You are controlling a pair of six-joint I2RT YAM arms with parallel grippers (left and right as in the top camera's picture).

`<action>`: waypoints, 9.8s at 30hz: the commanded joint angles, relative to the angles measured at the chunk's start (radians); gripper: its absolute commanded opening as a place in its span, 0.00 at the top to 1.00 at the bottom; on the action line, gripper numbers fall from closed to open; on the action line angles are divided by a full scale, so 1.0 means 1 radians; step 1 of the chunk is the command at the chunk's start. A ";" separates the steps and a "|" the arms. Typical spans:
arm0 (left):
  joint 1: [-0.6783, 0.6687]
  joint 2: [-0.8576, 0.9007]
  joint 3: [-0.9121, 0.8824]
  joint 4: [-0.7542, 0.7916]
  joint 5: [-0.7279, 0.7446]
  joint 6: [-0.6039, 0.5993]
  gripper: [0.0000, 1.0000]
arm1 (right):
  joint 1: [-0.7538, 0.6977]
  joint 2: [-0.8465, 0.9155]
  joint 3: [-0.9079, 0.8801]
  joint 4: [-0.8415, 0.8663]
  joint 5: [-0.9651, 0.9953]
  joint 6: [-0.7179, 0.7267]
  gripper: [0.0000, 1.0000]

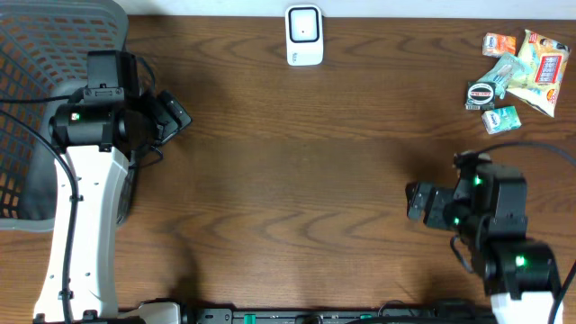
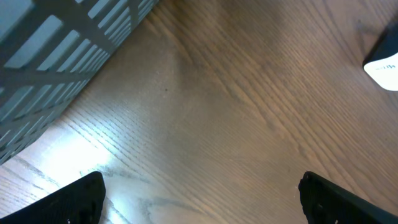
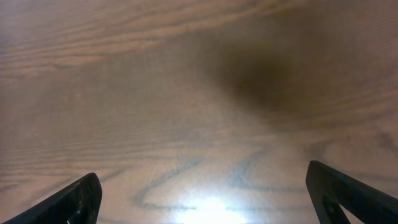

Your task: Scan the item barcode

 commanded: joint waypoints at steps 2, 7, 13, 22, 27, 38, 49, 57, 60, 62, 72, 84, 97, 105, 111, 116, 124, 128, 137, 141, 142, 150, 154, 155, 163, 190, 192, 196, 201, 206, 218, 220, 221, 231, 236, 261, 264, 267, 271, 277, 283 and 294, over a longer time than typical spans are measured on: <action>0.005 0.001 -0.002 0.000 -0.013 -0.001 0.02 | -0.002 -0.122 -0.111 0.100 -0.019 -0.056 0.01; 0.005 0.001 -0.002 0.000 -0.013 -0.001 0.02 | -0.002 -0.269 -0.243 0.248 -0.019 -0.082 0.01; 0.005 0.001 -0.002 0.000 -0.013 -0.001 0.02 | -0.002 -0.404 -0.348 0.353 -0.019 -0.086 0.01; 0.005 0.000 -0.002 0.000 -0.013 -0.001 0.02 | -0.001 -0.580 -0.504 0.526 -0.042 -0.089 0.01; 0.005 0.001 -0.002 0.000 -0.013 -0.001 0.02 | -0.001 -0.659 -0.547 0.552 -0.042 -0.089 0.01; 0.005 0.001 -0.002 0.000 -0.013 -0.001 0.02 | 0.017 -0.765 -0.617 0.661 -0.041 -0.124 0.01; 0.005 0.000 -0.002 0.000 -0.013 -0.001 0.02 | 0.018 -0.775 -0.704 0.833 -0.041 -0.123 0.01; 0.005 0.001 -0.002 0.000 -0.013 -0.001 0.02 | 0.018 -0.775 -0.713 0.905 -0.021 -0.127 0.01; 0.005 0.001 -0.002 0.000 -0.013 -0.001 0.02 | 0.018 -0.775 -0.718 0.925 -0.022 -0.130 0.01; 0.005 0.001 -0.002 0.000 -0.013 -0.001 0.02 | 0.017 -0.775 -0.730 0.951 -0.022 -0.134 0.01; 0.005 0.001 -0.002 0.000 -0.013 -0.001 0.02 | 0.017 -0.775 -0.758 0.973 -0.018 -0.153 0.01; 0.005 0.000 -0.002 0.000 -0.013 -0.001 0.02 | 0.016 -0.768 -0.758 0.802 -0.026 -0.148 0.01; 0.005 0.001 -0.002 0.000 -0.013 -0.001 0.02 | 0.017 -0.775 -0.758 0.801 -0.014 -0.152 0.01; 0.005 0.001 -0.002 0.000 -0.013 -0.001 0.02 | 0.016 -0.775 -0.758 0.798 -0.007 -0.197 0.01; 0.005 0.001 -0.002 0.000 -0.013 -0.001 0.02 | 0.013 -0.775 -0.757 0.798 -0.007 -0.197 0.01; 0.005 0.001 -0.002 0.000 -0.013 -0.001 0.02 | 0.008 -0.775 -0.757 0.799 -0.007 -0.193 0.01; 0.005 0.001 -0.002 0.000 -0.013 -0.001 0.02 | -0.002 -0.775 -0.757 0.799 -0.007 -0.194 0.01; 0.005 0.001 -0.002 0.000 -0.013 -0.001 0.02 | -0.002 -0.775 -0.757 0.798 -0.005 -0.194 0.01; 0.005 0.001 -0.002 0.000 -0.013 -0.001 0.02 | 0.000 -0.775 -0.757 0.797 0.008 -0.194 0.01; 0.005 0.001 -0.002 0.000 -0.013 -0.001 0.02 | 0.000 -0.775 -0.757 0.797 0.011 -0.194 0.01; 0.005 0.001 -0.002 0.000 -0.013 -0.001 0.02 | 0.000 -0.775 -0.757 0.797 0.012 -0.194 0.01; 0.005 0.001 -0.002 0.000 -0.013 -0.001 0.02 | 0.000 -0.775 -0.757 0.797 0.012 -0.194 0.01; 0.005 0.001 -0.002 0.000 -0.013 -0.001 0.02 | 0.000 -0.775 -0.757 0.798 0.011 -0.194 0.01; 0.005 0.001 -0.002 0.000 -0.013 -0.001 0.02 | 0.000 -0.775 -0.757 0.799 0.012 -0.194 0.01; 0.005 0.001 -0.002 0.000 -0.013 -0.001 0.02 | 0.000 -0.774 -0.757 0.799 0.011 -0.194 0.01; 0.005 0.001 -0.002 0.000 -0.013 -0.001 0.02 | 0.000 -0.774 -0.757 0.799 0.011 -0.194 0.01; 0.005 0.001 -0.002 0.000 -0.013 -0.001 0.02 | 0.000 -0.774 -0.757 0.799 0.011 -0.194 0.01; 0.005 0.001 -0.002 0.000 -0.013 -0.001 0.02 | 0.000 -0.774 -0.757 0.799 0.012 -0.194 0.01; 0.005 0.001 -0.002 0.000 -0.013 -0.001 0.02 | 0.000 -0.774 -0.757 0.798 0.012 -0.194 0.01; 0.005 0.001 -0.002 0.000 -0.013 -0.001 0.02 | 0.000 -0.774 -0.757 0.799 0.011 -0.194 0.01; 0.005 0.000 -0.002 0.000 -0.013 -0.001 0.02 | 0.000 -0.774 -0.757 0.799 0.012 -0.194 0.01; 0.005 0.001 -0.002 0.000 -0.013 -0.001 0.02 | 0.000 -0.774 -0.757 0.799 0.012 -0.194 0.01; 0.005 0.001 -0.002 0.000 -0.013 -0.001 0.02 | 0.000 -0.774 -0.757 0.799 0.012 -0.194 0.01; 0.005 0.001 -0.002 0.000 -0.013 -0.001 0.02 | 0.000 -0.774 -0.757 0.799 0.012 -0.194 0.01; 0.005 0.001 -0.002 0.000 -0.013 -0.001 0.02 | 0.000 -0.774 -0.757 0.799 0.012 -0.194 0.01; 0.005 0.001 -0.002 0.000 -0.013 -0.001 0.02 | 0.000 -0.774 -0.757 0.799 0.012 -0.194 0.01; 0.005 0.000 -0.002 0.000 -0.013 -0.001 0.02 | 0.000 -0.774 -0.757 0.799 0.012 -0.194 0.01; 0.005 0.000 -0.002 0.000 -0.013 -0.001 0.02 | 0.000 -0.774 -0.757 0.798 0.011 -0.194 0.01; 0.005 0.000 -0.002 0.000 -0.013 -0.001 0.02 | 0.000 -0.774 -0.757 0.799 0.012 -0.194 0.01; 0.005 0.001 -0.002 0.000 -0.013 -0.001 0.02 | 0.000 -0.774 -0.757 0.799 0.011 -0.194 0.01; 0.005 0.000 -0.002 0.000 -0.013 -0.001 0.02 | 0.000 -0.774 -0.757 0.799 0.012 -0.194 0.01; 0.005 0.001 -0.002 0.000 -0.013 -0.001 0.02 | 0.000 -0.774 -0.757 0.799 0.012 -0.194 0.01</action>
